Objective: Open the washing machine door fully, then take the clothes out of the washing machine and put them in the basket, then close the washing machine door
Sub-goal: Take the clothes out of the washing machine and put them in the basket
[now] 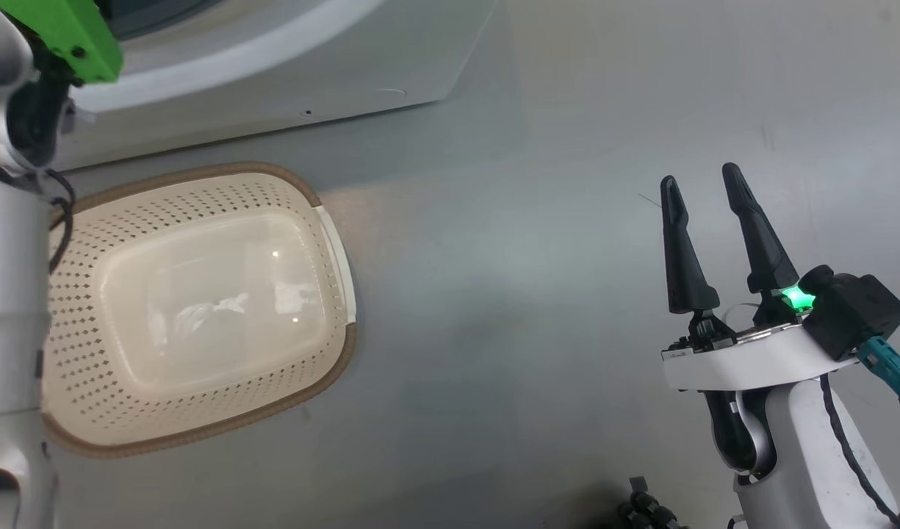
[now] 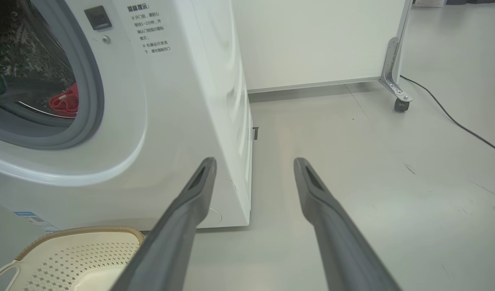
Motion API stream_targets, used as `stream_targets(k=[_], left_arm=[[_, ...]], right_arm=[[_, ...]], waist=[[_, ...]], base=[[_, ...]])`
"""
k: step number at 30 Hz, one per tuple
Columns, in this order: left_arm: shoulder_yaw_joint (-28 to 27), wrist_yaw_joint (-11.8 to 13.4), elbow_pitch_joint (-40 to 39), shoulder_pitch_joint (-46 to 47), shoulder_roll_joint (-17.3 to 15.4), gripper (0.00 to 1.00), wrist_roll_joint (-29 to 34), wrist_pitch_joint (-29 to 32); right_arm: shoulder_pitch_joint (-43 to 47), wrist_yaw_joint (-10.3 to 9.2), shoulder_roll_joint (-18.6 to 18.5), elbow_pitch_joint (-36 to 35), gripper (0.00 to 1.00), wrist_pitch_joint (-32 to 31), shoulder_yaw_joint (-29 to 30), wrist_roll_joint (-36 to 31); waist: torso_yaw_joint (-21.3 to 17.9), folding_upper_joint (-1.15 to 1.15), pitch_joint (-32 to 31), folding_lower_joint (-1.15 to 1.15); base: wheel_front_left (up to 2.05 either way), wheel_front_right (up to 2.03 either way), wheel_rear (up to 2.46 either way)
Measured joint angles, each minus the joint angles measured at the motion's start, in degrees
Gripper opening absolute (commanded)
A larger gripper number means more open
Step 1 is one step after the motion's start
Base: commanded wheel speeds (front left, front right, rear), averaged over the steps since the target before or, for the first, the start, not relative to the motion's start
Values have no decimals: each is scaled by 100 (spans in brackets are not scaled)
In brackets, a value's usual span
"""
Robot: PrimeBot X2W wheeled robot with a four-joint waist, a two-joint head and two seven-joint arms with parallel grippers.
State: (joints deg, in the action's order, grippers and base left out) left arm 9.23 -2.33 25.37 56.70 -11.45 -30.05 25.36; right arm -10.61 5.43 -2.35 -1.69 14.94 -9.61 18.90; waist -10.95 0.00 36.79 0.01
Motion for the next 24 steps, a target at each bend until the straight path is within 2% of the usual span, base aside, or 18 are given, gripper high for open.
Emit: stream_targets(k=[5,11,24], left_arm=[[-137,0,135,496,-185,100,-31,244],[-369,3,214,975,-230,100,-200,386],[-539,141,711,1426,-454,100,-343,761]], right_arm=[[-115,3,0,57,100,0,-101,143],[-229,4,0,71,100,0,-188,237],[-447,5,1,134,100,0,-321,402]], waist=[[-260,0,201,0],[-459,0,381,0],[-789,0,647,0]], base=[[0,0,0],[0,0,0],[0,0,0]])
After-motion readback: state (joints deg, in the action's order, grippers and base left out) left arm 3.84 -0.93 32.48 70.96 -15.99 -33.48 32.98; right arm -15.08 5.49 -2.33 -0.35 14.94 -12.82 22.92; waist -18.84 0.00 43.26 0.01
